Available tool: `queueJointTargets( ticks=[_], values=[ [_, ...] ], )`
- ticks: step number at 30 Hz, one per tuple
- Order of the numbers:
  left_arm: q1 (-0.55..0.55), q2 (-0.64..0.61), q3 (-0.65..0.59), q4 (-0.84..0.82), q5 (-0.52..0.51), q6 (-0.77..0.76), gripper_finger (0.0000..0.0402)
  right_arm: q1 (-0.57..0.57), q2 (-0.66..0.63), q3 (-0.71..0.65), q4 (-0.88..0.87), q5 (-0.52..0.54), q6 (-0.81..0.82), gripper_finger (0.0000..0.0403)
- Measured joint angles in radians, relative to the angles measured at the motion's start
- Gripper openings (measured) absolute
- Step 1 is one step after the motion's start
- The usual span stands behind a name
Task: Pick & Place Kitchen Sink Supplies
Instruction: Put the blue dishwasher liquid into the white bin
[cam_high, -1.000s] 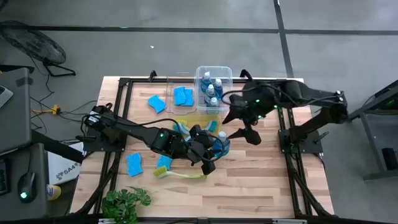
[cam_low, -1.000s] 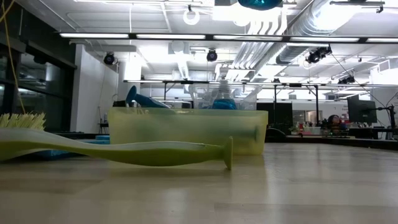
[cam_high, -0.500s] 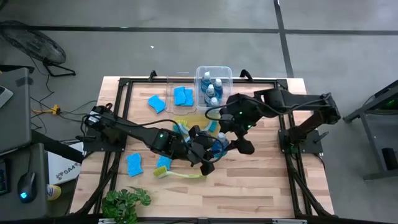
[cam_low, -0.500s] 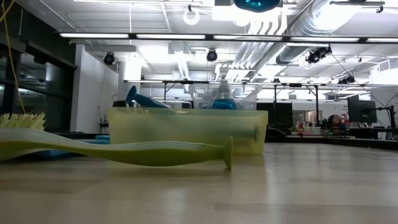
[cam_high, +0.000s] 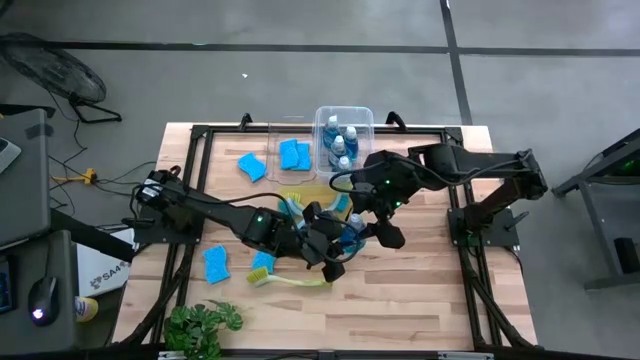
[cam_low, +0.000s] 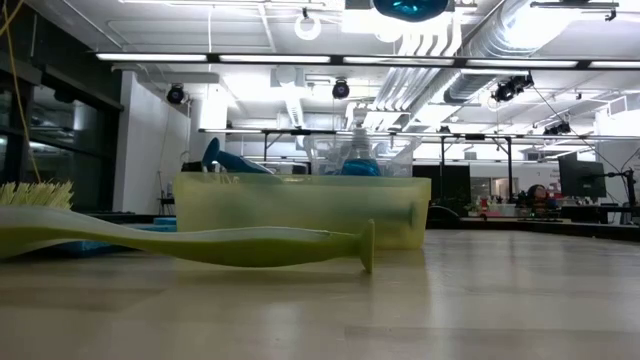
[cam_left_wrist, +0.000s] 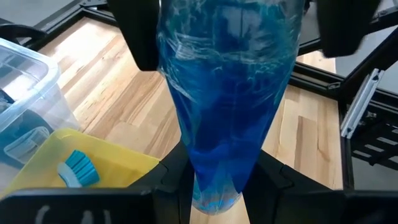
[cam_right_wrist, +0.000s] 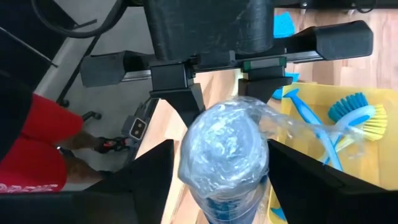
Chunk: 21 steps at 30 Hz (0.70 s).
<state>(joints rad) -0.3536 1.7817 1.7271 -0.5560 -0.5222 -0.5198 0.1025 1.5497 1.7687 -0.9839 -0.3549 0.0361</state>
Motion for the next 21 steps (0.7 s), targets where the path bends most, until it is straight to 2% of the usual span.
queueJointTargets(
  ticks=[11, 18, 21],
  values=[
    [-0.001, 0.001, -0.001, 0.013, -0.027, 0.0, 0.0097, 0.01, 0.0, 0.0, 0.001, 0.04, -0.016, 0.0176],
    [0.0, 0.001, -0.001, 0.013, -0.03, 0.0, 0.0098, 0.011, -0.001, 0.0, 0.001, 0.056, -0.014, 0.0169],
    [0.0, 0.001, -0.001, 0.011, -0.026, 0.0, 0.0109, 0.011, -0.001, 0.0, 0.001, 0.057, -0.012, 0.0168]
  ],
)
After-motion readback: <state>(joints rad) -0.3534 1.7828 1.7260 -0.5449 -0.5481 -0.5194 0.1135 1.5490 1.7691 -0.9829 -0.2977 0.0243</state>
